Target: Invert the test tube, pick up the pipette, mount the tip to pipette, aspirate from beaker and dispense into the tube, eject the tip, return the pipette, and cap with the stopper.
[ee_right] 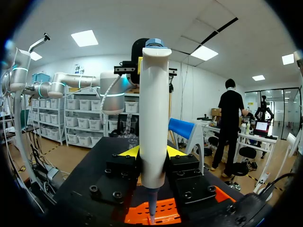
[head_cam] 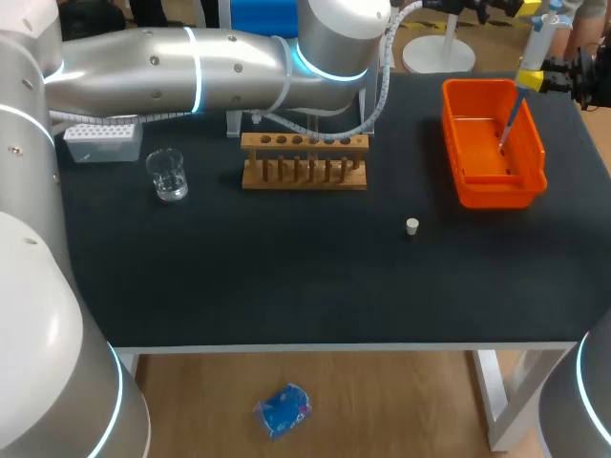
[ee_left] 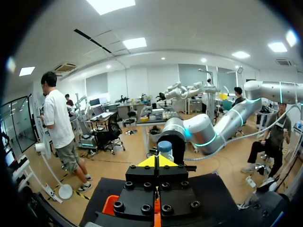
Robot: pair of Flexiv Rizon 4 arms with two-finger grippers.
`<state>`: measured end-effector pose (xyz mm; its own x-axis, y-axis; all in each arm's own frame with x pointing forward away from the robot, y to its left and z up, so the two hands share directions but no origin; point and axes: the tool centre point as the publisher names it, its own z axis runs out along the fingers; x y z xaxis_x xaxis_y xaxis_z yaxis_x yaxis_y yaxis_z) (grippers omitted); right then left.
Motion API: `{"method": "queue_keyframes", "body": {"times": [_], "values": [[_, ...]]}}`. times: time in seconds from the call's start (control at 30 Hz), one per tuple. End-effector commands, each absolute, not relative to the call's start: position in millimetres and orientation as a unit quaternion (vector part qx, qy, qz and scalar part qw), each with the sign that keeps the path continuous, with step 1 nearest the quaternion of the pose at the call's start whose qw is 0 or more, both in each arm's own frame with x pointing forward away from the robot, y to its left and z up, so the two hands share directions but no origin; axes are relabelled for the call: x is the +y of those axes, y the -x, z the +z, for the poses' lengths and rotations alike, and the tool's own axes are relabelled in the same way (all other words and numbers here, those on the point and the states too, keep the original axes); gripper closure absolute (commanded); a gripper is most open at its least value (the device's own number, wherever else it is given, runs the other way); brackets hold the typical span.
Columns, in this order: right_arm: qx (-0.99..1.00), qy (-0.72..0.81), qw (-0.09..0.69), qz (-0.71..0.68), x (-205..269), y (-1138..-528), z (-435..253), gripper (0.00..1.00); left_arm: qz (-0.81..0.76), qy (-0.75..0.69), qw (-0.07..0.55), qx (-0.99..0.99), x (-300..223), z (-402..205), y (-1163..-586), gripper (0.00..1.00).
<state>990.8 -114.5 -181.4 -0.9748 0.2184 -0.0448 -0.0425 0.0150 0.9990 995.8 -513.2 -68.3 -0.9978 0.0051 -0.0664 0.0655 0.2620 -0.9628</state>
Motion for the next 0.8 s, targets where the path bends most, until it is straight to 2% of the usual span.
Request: {"method": "queue_keyframes", "body": {"times": [0.03, 0.8], "values": [[0.706, -0.061, 0.092, 0.699, -115.6, -991.4, -181.4, 1.0, -0.611, -0.018, 0.025, 0.791, -514.0, -72.9, -993.6, 1.0], [0.706, -0.061, 0.092, 0.699, -115.6, -991.4, -181.4, 1.0, -0.62, -0.011, 0.01, 0.784, -521.5, -79.6, -995.2, 1.0]]}}
